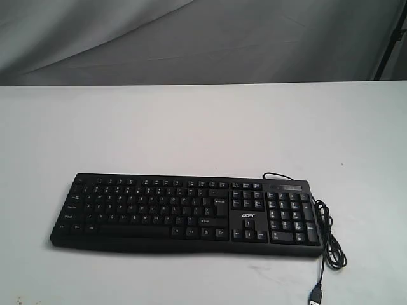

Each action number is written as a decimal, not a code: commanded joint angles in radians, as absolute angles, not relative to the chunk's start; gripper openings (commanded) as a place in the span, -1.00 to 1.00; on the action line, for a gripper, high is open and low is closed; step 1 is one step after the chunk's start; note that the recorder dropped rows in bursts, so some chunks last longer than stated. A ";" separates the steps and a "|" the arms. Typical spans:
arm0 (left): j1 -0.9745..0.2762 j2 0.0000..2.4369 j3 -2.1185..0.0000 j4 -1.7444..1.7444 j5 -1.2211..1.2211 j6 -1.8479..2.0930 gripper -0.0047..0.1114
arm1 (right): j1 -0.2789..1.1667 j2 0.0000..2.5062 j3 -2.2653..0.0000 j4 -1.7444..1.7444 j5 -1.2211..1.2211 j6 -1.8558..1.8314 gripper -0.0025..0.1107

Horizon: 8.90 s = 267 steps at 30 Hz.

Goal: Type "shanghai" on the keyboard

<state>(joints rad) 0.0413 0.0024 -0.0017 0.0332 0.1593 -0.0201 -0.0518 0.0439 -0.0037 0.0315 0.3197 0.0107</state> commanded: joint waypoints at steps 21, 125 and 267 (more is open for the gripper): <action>0.035 0.000 0.000 0.033 0.153 -0.023 -0.92 | -0.059 0.038 0.000 -0.038 -0.481 0.024 -0.96; 0.035 0.000 0.000 0.033 0.153 -0.023 -0.92 | 0.978 2.446 -1.921 0.510 0.713 -0.845 -0.96; 0.035 0.000 0.000 0.033 0.153 -0.023 -0.92 | 0.945 2.101 -1.452 0.381 0.548 -0.679 -0.96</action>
